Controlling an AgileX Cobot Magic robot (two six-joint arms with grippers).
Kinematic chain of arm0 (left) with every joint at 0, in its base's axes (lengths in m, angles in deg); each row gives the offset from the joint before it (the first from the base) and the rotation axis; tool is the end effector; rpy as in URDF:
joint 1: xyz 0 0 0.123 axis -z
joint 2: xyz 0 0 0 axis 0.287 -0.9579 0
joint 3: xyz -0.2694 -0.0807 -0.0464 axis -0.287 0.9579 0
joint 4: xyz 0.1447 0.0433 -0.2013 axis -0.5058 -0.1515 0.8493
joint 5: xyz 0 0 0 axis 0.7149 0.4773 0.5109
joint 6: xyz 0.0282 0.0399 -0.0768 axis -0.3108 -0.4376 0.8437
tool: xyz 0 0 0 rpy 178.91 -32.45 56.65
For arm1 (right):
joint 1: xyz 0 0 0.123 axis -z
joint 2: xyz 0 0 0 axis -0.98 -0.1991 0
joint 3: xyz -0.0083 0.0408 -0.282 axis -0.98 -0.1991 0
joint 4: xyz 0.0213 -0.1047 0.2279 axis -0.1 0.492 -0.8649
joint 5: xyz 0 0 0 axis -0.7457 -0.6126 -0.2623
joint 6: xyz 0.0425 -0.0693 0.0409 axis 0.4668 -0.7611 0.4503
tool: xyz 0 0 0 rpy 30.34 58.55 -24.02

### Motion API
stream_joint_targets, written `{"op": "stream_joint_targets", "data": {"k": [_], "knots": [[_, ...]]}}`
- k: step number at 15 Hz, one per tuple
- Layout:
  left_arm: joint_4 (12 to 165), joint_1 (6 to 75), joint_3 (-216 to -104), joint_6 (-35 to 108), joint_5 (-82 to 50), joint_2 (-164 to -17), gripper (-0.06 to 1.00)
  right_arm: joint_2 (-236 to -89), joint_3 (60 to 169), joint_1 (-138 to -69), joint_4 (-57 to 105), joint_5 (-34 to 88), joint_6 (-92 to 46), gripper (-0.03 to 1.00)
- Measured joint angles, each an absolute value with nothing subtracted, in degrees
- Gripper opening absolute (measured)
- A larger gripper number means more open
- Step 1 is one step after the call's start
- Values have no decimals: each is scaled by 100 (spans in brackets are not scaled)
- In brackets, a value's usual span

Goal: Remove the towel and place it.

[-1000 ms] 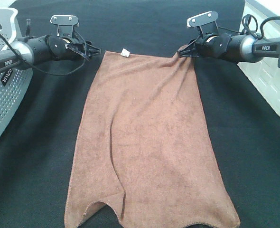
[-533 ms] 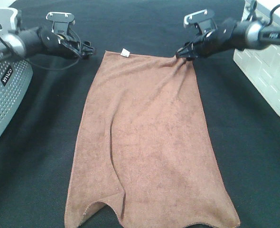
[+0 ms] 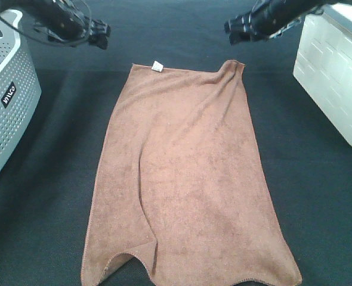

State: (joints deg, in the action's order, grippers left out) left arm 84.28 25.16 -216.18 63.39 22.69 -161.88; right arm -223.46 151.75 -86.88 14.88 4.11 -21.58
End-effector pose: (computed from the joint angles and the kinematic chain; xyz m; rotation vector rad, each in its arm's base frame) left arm 0.5595 -0.0931 0.1944 0.2361 2.3667 -0.1911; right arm 0.5326 0.0922 0.2083 -0.3897 2.2762 0.1845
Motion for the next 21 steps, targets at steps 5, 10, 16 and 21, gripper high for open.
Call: {"op": "stream_joint_targets", "data": {"k": [5,10,16,21], "knots": [[8371,2344,-21618,6654,4383,-15558,72,-21573,15180,-8688,2324,-1406,-1189,56],[8314,1943,-21584,7107,4950,-15105,72,-21200,15180,-8688,2863,-3296,-794,56],[7959,1908,-18862,7044,4950,-13122,72,-19596,12929,-8688,2720,-3336,-530,56],[7540,1908,-15728,7044,4618,-10710,72,-16737,9772,-8688,2743,-2494,-530,56]]}}
